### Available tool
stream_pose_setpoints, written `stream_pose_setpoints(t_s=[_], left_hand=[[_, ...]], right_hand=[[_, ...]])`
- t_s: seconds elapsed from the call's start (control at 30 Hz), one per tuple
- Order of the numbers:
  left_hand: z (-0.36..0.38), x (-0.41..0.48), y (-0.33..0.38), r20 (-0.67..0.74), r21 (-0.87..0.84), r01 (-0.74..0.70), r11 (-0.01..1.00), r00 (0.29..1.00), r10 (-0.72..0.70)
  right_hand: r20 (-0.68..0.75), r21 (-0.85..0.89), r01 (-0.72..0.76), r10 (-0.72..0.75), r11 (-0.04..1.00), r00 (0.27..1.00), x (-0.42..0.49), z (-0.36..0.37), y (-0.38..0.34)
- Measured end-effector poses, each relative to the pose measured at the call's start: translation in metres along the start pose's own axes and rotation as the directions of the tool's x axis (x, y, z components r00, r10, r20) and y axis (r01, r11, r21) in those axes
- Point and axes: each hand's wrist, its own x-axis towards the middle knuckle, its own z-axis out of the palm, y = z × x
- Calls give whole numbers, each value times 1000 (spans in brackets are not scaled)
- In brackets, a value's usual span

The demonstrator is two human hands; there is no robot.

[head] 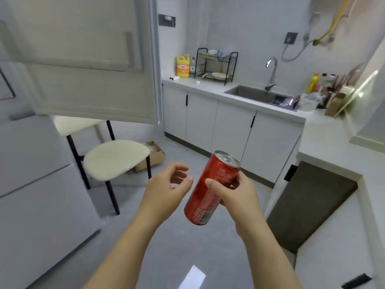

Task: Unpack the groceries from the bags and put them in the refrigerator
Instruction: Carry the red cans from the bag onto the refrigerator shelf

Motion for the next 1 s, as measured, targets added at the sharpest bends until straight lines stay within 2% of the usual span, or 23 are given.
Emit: stream_pose_setpoints(t_s=[0.17,0.43,0.7,1.0], left_hand=[[-89,7,-37,-261,55,87,995,963,-70],[-254,30,-101,-494,146,184,972,865,-90],[-376,53,-142,-630,165,185,969,775,-40],[-479,81,-172,-750,228,261,938,662,-3]], right_hand=[[207,-34,55,-47,998,977,24,100,-13],[431,17,165,-156,986,889,52,283,-47],[553,27,218,-196,976,810,72,427,-76],[671,115,252,-262,961,694,106,557,-110]])
